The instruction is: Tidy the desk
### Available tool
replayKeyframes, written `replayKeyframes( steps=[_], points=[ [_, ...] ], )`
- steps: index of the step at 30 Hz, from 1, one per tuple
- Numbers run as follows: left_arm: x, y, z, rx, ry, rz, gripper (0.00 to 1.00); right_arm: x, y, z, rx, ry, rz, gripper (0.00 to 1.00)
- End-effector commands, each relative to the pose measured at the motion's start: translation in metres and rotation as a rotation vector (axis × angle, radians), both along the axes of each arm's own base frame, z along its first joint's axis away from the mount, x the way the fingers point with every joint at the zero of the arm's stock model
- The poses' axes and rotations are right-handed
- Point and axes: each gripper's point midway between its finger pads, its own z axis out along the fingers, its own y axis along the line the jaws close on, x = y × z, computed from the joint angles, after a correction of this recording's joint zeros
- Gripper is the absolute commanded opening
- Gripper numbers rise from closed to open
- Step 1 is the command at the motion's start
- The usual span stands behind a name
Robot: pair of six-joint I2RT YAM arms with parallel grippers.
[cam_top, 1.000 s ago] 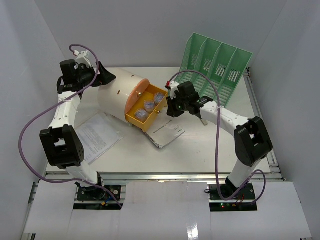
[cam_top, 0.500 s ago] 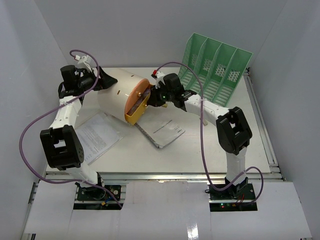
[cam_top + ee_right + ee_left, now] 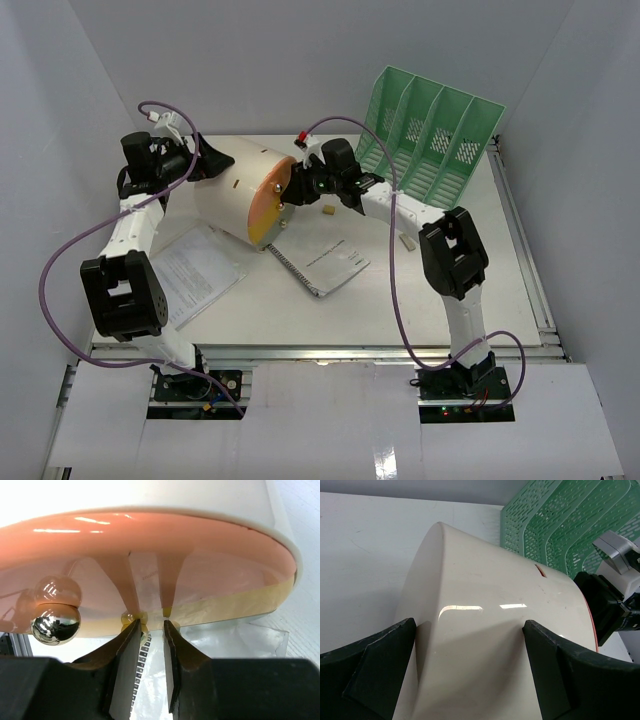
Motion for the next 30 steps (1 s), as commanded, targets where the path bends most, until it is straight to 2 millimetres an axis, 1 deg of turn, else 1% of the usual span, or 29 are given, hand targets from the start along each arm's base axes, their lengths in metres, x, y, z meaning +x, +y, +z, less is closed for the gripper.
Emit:
replayKeyframes(
  steps=[1,2,3,5,6,8,9,11,13,18,19,20,23,24,26,30],
  points=[
    [-0.016,-0.01,0.007,-0.012,0.025,0.005,0.98,-0.013,-0.012,0.023,0.059,-0.152,0.08,0.38],
    [-0.015,-0.008,0.011,-0.01,0.017,0.018,0.98,-0.019,-0.021,0.015,0.046,-0.157,0.093,0.41],
    [-0.015,-0.006,0.016,-0.006,0.003,0.031,0.98,-0.022,-0.027,0.018,0.032,-0.215,0.124,0.5],
    [-0.015,-0.006,0.023,-0.012,-0.014,0.039,0.98,-0.04,-0.033,0.012,0.022,-0.277,0.237,0.65],
    [-0.015,-0.006,0.025,-0.012,-0.021,0.04,0.98,-0.047,-0.035,0.007,0.021,-0.286,0.28,0.69],
    [-0.016,-0.006,0.03,-0.02,-0.031,0.046,0.98,-0.068,-0.036,-0.007,0.025,-0.294,0.389,0.74],
    [-0.016,-0.006,0.032,-0.019,-0.039,0.047,0.98,-0.069,-0.035,-0.013,0.02,-0.288,0.397,0.75],
    [-0.017,-0.006,0.033,-0.02,-0.038,0.047,0.98,-0.067,-0.033,-0.027,0.012,-0.278,0.403,0.75],
    [-0.018,-0.007,0.033,-0.021,-0.04,0.046,0.98,-0.061,-0.029,-0.038,0.006,-0.274,0.394,0.75],
    [-0.02,-0.007,0.031,-0.026,-0.036,0.052,0.98,-0.039,-0.018,-0.059,0.006,-0.219,0.313,0.75],
    [-0.02,-0.007,0.03,-0.027,-0.036,0.053,0.98,-0.035,-0.016,-0.061,0.014,-0.21,0.292,0.75],
    [-0.021,-0.007,0.03,-0.028,-0.037,0.054,0.98,-0.03,-0.014,-0.058,0.031,-0.223,0.273,0.75],
    [-0.02,-0.006,0.029,-0.027,-0.035,0.06,0.98,-0.016,-0.011,-0.068,0.035,-0.166,0.185,0.76],
    [-0.02,-0.006,0.028,-0.028,-0.033,0.059,0.98,-0.012,-0.01,-0.067,0.041,-0.169,0.169,0.76],
    [-0.019,-0.006,0.028,-0.029,-0.033,0.06,0.98,-0.009,-0.006,-0.072,0.051,-0.145,0.151,0.76],
    [-0.018,-0.004,0.026,-0.025,-0.031,0.068,0.98,-0.005,-0.001,-0.071,0.071,-0.13,0.127,0.75]
  ],
)
